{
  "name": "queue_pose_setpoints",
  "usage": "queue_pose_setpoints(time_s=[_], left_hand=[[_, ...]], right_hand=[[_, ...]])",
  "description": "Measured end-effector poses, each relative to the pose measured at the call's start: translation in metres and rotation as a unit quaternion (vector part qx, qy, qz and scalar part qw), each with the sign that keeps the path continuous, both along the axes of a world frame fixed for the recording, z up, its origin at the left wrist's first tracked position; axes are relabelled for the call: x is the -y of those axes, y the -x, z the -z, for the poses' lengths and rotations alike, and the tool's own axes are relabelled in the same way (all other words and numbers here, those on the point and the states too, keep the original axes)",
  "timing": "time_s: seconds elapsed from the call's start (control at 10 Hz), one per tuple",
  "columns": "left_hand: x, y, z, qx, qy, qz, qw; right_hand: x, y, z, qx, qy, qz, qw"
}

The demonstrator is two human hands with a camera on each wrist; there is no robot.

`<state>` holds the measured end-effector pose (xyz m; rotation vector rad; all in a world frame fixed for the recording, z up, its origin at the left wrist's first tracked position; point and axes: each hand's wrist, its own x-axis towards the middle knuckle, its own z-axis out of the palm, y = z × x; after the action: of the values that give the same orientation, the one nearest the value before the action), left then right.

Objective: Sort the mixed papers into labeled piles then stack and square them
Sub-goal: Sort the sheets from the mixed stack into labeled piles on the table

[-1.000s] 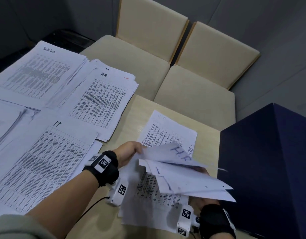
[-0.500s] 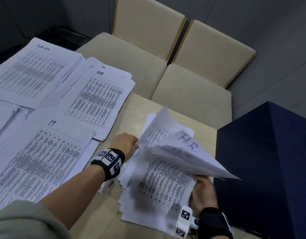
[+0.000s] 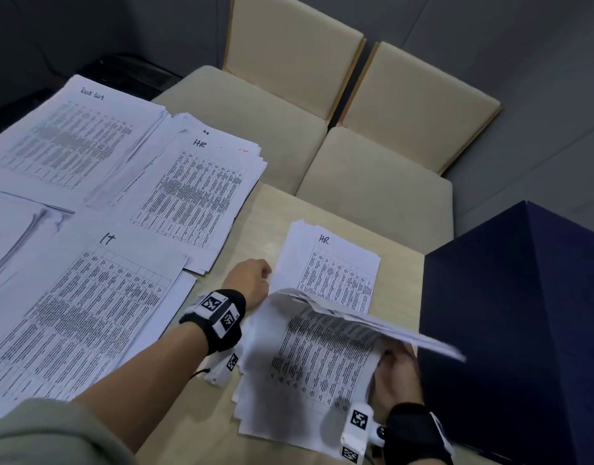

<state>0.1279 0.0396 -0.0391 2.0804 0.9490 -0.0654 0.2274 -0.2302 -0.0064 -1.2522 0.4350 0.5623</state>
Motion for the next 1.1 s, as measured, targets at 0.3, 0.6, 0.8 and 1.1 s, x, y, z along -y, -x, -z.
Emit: queue_pose_setpoints(time_s=[0.3, 0.6, 0.8, 1.1], left_hand=[[0.019, -0.02, -0.002, -0.132, -0.083, 0.071, 0.985], [0.001, -0.017, -0.022, -0.151, -0.228, 0.154, 0.949], [-0.003, -0.005, -0.036, 0.047, -0.036, 0.207, 0.976], [-0.001, -0.008, -0.02, 0.026, 0.103, 0.021, 0.994]], right_hand=[[0.033, -0.019, 0.05, -0.052, 0.012, -0.003, 0.999], [0.021, -0.014, 0.023, -0.074, 0.004, 0.049, 0.996], [0.013, -0.012, 0.01, -0.069, -0.009, -0.018, 0.997], [0.003, -0.001, -0.009, -0.041, 0.01, -0.058, 0.997]])
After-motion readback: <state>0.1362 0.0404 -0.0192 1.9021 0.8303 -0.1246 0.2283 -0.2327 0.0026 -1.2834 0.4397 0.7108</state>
